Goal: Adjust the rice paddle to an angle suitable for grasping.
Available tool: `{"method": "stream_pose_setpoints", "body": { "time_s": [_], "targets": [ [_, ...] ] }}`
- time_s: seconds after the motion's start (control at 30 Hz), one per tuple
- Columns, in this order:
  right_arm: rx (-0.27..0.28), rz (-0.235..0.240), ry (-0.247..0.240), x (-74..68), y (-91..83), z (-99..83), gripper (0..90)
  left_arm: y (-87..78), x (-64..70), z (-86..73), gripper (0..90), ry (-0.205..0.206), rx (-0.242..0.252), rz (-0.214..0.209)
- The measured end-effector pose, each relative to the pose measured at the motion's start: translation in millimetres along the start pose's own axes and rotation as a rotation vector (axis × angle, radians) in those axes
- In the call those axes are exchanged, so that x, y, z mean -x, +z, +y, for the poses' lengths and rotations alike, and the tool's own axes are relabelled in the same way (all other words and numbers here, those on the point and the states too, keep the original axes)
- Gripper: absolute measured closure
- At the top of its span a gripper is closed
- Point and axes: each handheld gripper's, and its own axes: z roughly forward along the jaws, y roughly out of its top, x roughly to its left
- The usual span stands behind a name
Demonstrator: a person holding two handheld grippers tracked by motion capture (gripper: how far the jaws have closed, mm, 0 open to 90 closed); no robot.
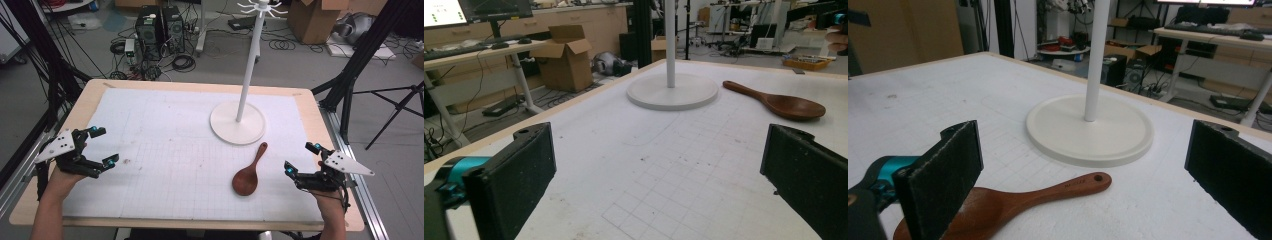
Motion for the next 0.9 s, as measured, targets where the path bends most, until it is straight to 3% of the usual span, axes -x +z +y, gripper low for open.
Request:
{"method": "stream_pose_setpoints", "body": {
  "time_s": [0.3,0.4,0.47,0.5,0.67,0.7,0.83,0.9],
  "targets": [
    [-0.01,-0.009,0.009,0.6,-3.3,1.0,1.6,2.8,0.5,-3.3,1.8,-0.001,-0.017,-0.009],
    [-0.02,-0.006,-0.003,0.1,-3.7,0.7,8.6,3.8,0.4,-4.7,1.7,-0.007,-0.016,-0.012],
    [-0.037,-0.008,0.006,0.7,-3.3,0.1,23.1,4.4,0.4,-5.1,1.8,-0.007,-0.023,-0.011],
    [-0.037,-0.008,0.006,0.7,-3.3,0.1,23.1,4.4,0.4,-5.1,1.8,-0.007,-0.023,-0.011],
    [-0.087,0.013,-0.001,0.6,0.5,-1.6,45.6,4.8,0.1,-5.6,1.8,-0.005,-0.025,-0.014],
    [-0.087,0.013,-0.001,0.6,0.5,-1.6,45.6,4.8,0.1,-5.6,1.8,-0.005,-0.025,-0.014],
    [-0.108,0.014,0.002,0.3,3.5,-1.5,63.5,4.1,0.1,-5.1,1.8,-0.004,-0.023,-0.015],
    [-0.118,0.008,-0.001,0.6,4.1,-1.5,66.9,4.0,0.1,-5.1,1.8,-0.004,-0.023,-0.014]
  ]
}}
